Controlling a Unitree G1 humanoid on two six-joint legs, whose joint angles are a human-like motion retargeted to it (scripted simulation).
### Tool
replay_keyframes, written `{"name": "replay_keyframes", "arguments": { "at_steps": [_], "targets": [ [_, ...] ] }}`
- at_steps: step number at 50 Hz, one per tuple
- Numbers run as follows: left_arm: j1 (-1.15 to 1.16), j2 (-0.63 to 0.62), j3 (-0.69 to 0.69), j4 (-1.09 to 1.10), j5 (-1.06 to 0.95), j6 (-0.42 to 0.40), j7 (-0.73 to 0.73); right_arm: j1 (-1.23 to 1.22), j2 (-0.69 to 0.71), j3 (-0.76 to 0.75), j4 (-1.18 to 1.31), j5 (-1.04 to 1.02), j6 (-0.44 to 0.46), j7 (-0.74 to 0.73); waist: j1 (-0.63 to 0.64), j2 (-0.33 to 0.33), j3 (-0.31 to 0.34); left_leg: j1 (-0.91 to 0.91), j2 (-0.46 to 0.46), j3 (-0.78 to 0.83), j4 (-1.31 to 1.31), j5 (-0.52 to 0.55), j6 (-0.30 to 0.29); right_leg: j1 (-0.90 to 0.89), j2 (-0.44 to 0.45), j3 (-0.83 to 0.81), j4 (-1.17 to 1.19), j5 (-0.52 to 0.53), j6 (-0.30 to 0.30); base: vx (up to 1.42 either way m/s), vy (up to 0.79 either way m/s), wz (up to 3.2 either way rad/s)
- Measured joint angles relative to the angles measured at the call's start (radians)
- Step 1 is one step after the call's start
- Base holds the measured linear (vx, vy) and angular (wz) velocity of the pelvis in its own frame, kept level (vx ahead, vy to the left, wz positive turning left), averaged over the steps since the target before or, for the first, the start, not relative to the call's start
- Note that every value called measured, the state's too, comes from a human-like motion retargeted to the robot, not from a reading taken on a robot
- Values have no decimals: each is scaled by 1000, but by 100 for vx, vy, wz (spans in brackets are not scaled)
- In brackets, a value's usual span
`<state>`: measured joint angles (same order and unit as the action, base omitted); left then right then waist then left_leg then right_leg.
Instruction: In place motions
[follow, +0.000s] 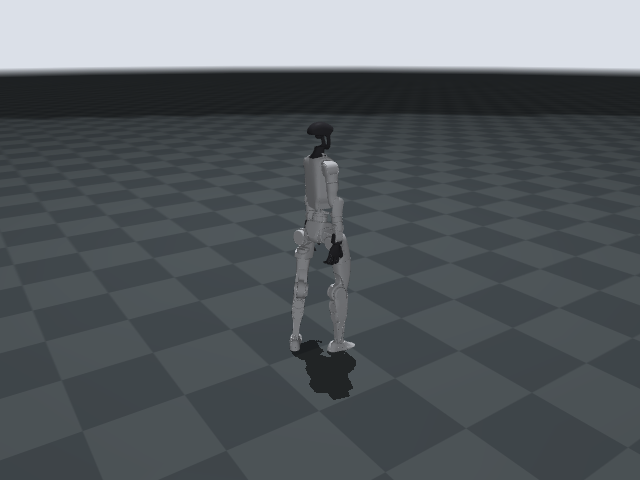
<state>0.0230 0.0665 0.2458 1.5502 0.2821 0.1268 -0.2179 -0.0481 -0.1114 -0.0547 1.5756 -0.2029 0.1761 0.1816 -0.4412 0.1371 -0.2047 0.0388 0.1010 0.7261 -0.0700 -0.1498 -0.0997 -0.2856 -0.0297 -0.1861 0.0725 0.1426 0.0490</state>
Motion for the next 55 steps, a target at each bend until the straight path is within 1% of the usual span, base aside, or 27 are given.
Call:
{"name": "replay_keyframes", "arguments": {
  "at_steps": [5,13,20,23,32,38,44,47,52,55],
  "targets": [
    [12,-1,1,8,8,2,1,-12,0,27,-27,-12,-10,10,18,-10,0,-7,-2,-48,4,6,8,25,-13,-37,-5,-8,1,-1,-10,48],
    [31,2,11,21,15,4,6,-16,0,67,-26,-40,-21,31,68,-36,-12,-28,-21,-173,6,22,31,83,-41,-131,-17,-33,1,-2,-17,80],
    [39,13,15,32,14,5,16,-4,5,86,-12,-55,-29,34,115,-71,-9,-50,-52,-310,16,41,53,154,-66,-247,-37,-56,-2,0,-28,98],
    [40,18,18,39,11,6,21,6,5,91,-10,-74,-30,36,164,-90,-7,-54,-63,-341,20,47,59,179,-76,-268,-38,-68,3,6,-30,64],
    [50,16,31,52,-39,-36,121,23,-1,99,-9,-111,-30,42,232,-129,8,-69,-99,-460,28,70,75,249,-94,-368,-55,-87,5,9,-24,70],
    [55,11,39,75,-33,-25,113,23,2,102,-23,-102,-33,51,266,-146,24,-67,-111,-488,31,79,77,272,-101,-394,-61,-91,6,3,-7,26],
    [60,-1,35,87,-28,-16,104,21,7,102,-53,-105,-39,65,222,-142,19,-56,-126,-540,18,74,80,280,-109,-446,-62,-96,10,0,0,41],
    [64,-3,37,81,-30,-16,116,21,10,105,-64,-106,-40,69,219,-140,13,-67,-115,-524,26,75,72,271,-108,-429,-62,-93,8,-1,6,-25],
    [65,7,29,84,-7,-3,92,20,15,108,-68,-110,-39,73,213,-137,-2,-82,-91,-476,40,71,53,238,-111,-373,-53,-86,5,-4,15,-50],
    [67,12,34,88,-2,5,83,13,18,109,-64,-121,-34,77,204,-125,-20,-82,-86,-432,30,63,57,202,-102,-330,-45,-80,0,-4,24,-77]
  ]
}}
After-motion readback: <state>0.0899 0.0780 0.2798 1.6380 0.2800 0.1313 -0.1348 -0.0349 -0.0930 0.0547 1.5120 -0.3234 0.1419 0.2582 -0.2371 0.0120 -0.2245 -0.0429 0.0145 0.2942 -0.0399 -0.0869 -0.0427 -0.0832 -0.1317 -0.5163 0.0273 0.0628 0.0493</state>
